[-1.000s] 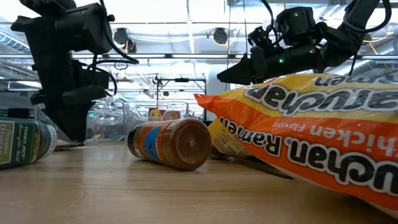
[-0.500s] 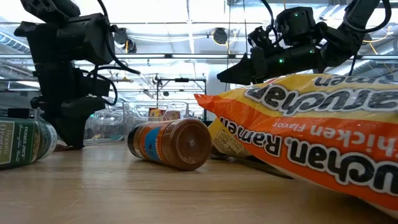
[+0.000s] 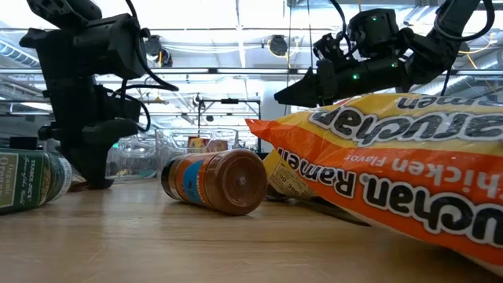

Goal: Pick & Place Food Item
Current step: Put the orange seasoning pack into the right transparent bin

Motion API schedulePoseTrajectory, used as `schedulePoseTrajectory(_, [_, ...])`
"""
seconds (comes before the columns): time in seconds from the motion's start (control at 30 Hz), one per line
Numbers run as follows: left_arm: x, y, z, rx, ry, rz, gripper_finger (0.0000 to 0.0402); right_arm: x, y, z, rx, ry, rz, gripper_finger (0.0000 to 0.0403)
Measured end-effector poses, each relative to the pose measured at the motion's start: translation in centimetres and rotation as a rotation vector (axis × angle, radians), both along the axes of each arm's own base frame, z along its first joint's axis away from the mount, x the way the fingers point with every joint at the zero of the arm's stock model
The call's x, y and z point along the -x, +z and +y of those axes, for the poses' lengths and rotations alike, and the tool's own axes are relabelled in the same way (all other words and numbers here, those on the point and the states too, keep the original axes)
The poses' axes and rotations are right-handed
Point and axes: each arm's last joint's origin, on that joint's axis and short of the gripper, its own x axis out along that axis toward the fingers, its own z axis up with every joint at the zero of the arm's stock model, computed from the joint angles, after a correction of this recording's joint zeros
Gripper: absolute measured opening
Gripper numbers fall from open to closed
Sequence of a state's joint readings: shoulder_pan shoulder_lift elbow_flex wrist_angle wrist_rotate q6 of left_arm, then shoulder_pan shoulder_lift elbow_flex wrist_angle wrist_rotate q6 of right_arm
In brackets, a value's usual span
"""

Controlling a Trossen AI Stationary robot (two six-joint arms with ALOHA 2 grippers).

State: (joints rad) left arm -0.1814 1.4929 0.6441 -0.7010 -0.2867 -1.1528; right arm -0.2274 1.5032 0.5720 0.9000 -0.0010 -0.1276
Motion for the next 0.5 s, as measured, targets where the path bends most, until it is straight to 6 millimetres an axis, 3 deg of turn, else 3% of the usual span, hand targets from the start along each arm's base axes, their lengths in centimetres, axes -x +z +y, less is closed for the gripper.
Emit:
schedulePoseTrajectory(0.23, [-0.9, 1.0, -0.2, 0.021, -0.114, 0.009, 0.0007, 0.0, 0.0, 0.0, 0.000, 0.000, 0.000, 0.0251])
schedulePoseTrajectory(0.5, [-4.1, 5.1, -0.8, 0.011, -0.303, -0.079, 0.0003, 0.0, 0.0, 0.0, 0.000, 0.000, 0.000, 0.0251])
